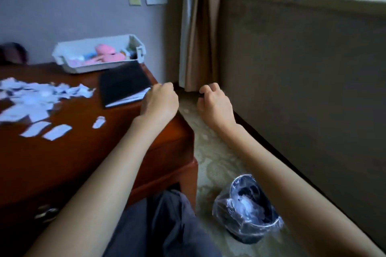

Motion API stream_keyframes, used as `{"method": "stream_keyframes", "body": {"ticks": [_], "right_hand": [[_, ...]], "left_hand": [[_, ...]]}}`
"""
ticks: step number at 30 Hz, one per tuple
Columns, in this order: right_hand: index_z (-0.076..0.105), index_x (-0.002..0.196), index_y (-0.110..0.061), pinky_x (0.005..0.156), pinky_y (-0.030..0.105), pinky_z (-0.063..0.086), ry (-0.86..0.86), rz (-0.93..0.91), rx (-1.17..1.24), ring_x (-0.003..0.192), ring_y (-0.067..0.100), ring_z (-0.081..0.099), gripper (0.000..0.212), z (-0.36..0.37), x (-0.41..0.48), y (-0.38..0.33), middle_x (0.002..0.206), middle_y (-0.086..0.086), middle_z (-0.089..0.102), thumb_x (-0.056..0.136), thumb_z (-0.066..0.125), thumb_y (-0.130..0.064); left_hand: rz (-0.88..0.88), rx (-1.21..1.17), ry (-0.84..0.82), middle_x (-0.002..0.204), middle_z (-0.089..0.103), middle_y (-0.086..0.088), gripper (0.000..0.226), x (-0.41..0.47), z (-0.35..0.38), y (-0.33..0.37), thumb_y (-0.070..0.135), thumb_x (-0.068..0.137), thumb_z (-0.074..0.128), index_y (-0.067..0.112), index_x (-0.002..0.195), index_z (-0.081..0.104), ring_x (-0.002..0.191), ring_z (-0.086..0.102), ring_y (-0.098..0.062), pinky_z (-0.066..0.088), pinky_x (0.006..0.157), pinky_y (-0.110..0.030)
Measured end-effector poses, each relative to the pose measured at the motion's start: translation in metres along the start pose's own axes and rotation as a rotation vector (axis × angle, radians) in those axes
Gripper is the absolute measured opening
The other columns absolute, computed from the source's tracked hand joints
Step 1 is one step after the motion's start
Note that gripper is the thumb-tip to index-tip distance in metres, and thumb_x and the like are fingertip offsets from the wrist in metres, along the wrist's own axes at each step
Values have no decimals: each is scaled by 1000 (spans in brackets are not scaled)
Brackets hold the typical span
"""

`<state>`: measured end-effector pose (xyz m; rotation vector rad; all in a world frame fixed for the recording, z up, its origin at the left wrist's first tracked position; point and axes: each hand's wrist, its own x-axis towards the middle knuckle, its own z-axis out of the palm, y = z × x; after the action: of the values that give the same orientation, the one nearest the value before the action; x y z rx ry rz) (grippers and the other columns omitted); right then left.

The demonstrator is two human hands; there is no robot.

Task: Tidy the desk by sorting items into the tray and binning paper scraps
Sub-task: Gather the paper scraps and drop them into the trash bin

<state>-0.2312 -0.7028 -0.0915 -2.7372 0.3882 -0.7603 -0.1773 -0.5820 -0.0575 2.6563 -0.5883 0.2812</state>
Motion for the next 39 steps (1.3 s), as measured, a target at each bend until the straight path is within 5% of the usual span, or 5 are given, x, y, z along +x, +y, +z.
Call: {"method": "stream_keyframes", "body": {"ticks": [9,17,23,28,39], "right_hand": [[53,109,-2,78,39,46,-235,-364,164,104,35,55,22,62,-20,-175,115,16,52,95,42,-16],[49,121,-6,87,38,47,-362,-397,155,107,33,55,28,111,-2,-234,122,15,52,96,40,-16],[34,140,-10,118,39,18,-284,-338,123,145,29,11,47,145,46,-252,156,13,17,97,40,-29],[16,148,-27,120,45,2,-413,-302,32,146,26,-11,56,172,80,-260,159,7,-5,97,28,-47],[62,115,-12,98,30,36,-473,-478,263,117,24,51,36,154,61,-248,127,8,59,100,33,-28]], "left_hand": [[-387,24,152,129,53,-17,36,-65,-62,-169,12,97,33,8,128,52,119,49,-35,43,95,-42],[-529,132,114,152,23,-16,47,-70,-67,-252,20,99,35,12,144,27,142,15,-31,25,112,-45],[-617,208,89,158,-3,-17,54,-44,-65,-295,34,99,32,21,149,16,144,-14,-38,0,116,-55],[-676,234,83,157,-9,-19,58,-19,-66,-323,39,99,30,21,150,9,142,-17,-42,-3,115,-55],[-587,183,-15,152,28,-9,46,-29,-65,-315,33,100,24,21,144,31,143,18,-31,10,117,-50]]}}
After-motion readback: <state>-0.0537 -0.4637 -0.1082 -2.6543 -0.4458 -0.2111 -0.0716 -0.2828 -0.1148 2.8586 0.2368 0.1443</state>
